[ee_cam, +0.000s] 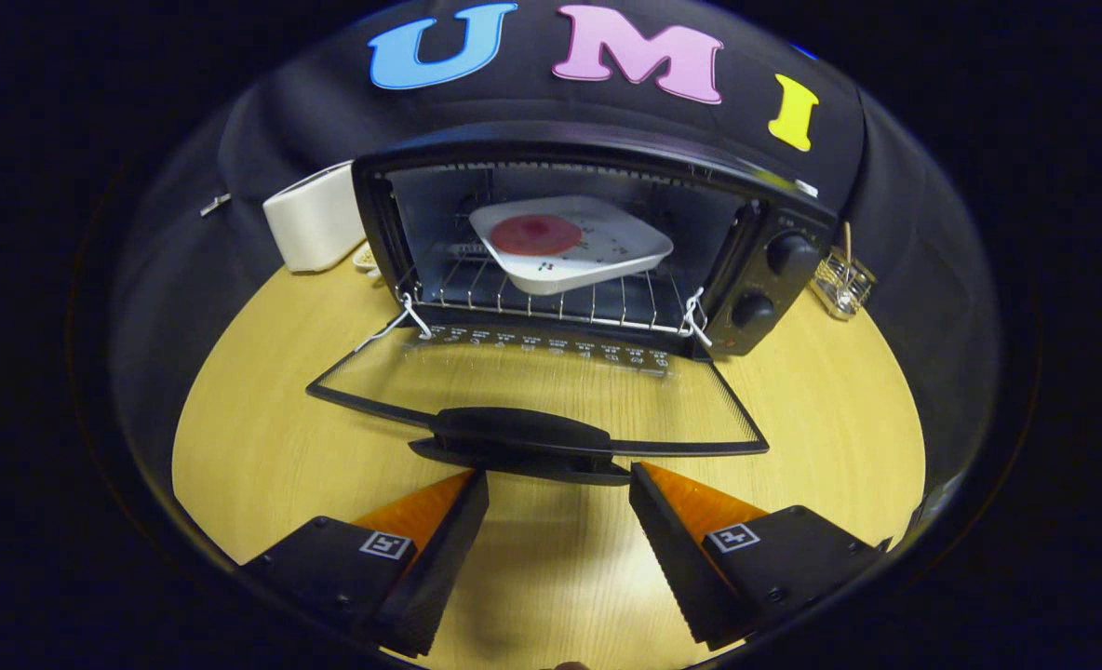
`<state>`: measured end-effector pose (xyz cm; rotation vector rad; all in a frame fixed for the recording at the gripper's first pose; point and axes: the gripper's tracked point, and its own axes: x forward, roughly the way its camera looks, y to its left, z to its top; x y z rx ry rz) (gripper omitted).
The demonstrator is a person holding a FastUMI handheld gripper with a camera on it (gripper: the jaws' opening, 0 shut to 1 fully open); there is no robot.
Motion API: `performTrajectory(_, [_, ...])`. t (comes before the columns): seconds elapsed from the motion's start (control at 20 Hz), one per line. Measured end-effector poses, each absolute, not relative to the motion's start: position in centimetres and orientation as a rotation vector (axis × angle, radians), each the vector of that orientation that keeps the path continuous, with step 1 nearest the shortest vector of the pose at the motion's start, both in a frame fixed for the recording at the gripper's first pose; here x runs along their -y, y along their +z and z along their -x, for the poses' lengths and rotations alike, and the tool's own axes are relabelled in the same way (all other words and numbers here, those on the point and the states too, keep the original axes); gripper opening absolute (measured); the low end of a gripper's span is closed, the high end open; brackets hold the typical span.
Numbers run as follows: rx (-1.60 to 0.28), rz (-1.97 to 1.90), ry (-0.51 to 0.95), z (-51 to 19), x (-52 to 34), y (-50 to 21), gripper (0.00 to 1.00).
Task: Open the toaster oven, put the food inside, and close the toaster oven door.
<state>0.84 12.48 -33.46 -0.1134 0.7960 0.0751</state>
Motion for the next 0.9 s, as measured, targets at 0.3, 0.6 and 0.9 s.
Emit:
performTrajectory(0.3, [-0.602,0.094,0.079,-3.2,-12.7,-25.3,1.0])
performTrajectory(0.6, [-0.356,0.105,0.101,0.4,-13.2,-14.5,1.0])
performTrajectory(0.9, [-0.109,0.115,0.047,4.6,-7.1,-3.9,0.99])
